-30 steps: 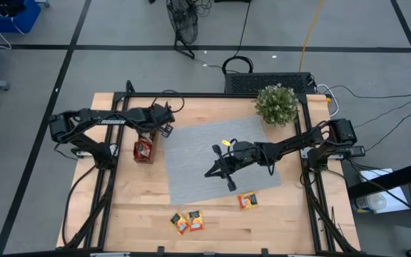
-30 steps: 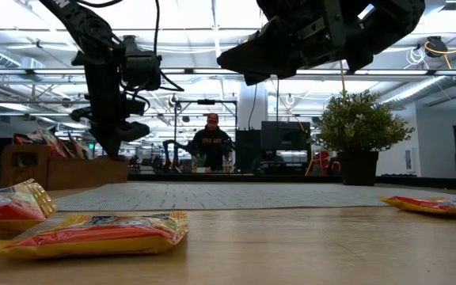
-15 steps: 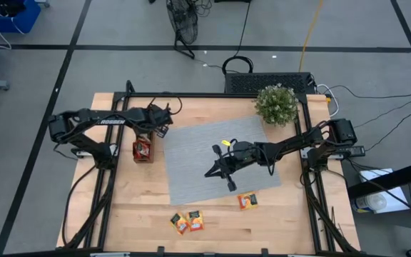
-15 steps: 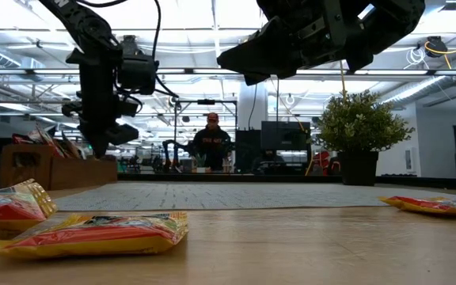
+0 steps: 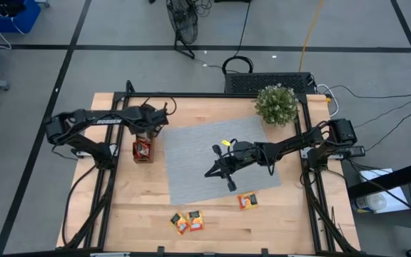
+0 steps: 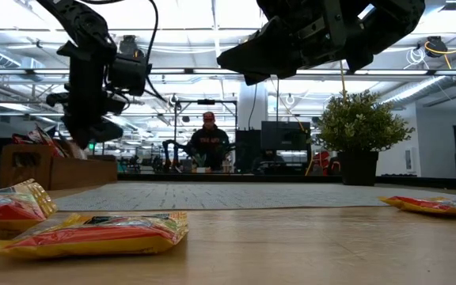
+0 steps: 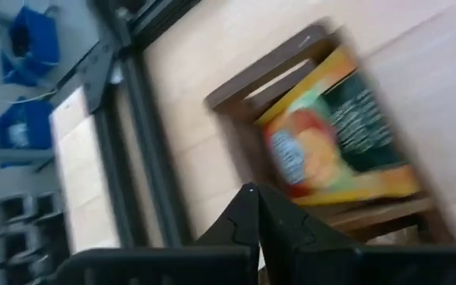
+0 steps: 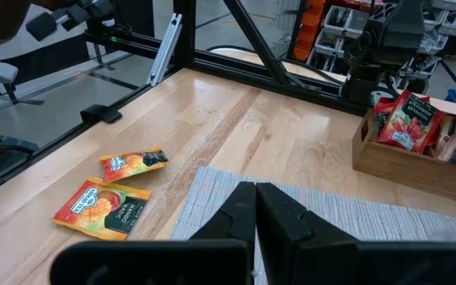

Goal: Pick & Place Tea
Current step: Put the yellow tea bag into the right section of the wooden organizer

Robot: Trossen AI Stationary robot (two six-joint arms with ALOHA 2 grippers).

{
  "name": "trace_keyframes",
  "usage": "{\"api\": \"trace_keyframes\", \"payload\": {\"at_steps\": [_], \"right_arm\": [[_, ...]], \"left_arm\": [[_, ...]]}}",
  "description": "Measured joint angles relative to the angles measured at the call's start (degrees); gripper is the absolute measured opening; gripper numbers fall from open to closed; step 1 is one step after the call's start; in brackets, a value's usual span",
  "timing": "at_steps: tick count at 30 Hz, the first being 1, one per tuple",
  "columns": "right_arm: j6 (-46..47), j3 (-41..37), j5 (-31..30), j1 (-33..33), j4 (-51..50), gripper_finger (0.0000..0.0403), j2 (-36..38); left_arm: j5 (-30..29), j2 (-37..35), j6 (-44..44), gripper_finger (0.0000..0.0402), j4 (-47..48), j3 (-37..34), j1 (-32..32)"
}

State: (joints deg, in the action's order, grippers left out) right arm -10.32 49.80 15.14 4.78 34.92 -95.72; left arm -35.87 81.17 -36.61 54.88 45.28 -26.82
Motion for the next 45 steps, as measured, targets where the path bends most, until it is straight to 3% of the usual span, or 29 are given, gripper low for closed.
{"api": "trace_keyframes", "payload": {"at_steps": [8, 25, 35, 45], "right_arm": [[-0.42, 0.0, -0.01, 0.0, 0.02, 0.0, 0.0], [-0.84, 0.0, 0.0, 0.17, 0.0, 0.0, 0.0], [-0.86, 0.0, 0.0, 0.2, 0.0, 0.0, 0.0], [-0.86, 0.0, 0.0, 0.2, 0.0, 0.0, 0.0]], "left_arm": [[12.39, -1.5, 5.33, 0.0037, -12.46, 0.04, -1.21], [13.25, -1.38, 6.55, 0.0205, -14.87, 0.04, -9.41], [17.38, -1.36, 6.52, 0.0191, -18.25, 0.04, -10.39], [17.37, -1.29, 5.85, 0.017, -18.34, 0.04, -10.53]]}}
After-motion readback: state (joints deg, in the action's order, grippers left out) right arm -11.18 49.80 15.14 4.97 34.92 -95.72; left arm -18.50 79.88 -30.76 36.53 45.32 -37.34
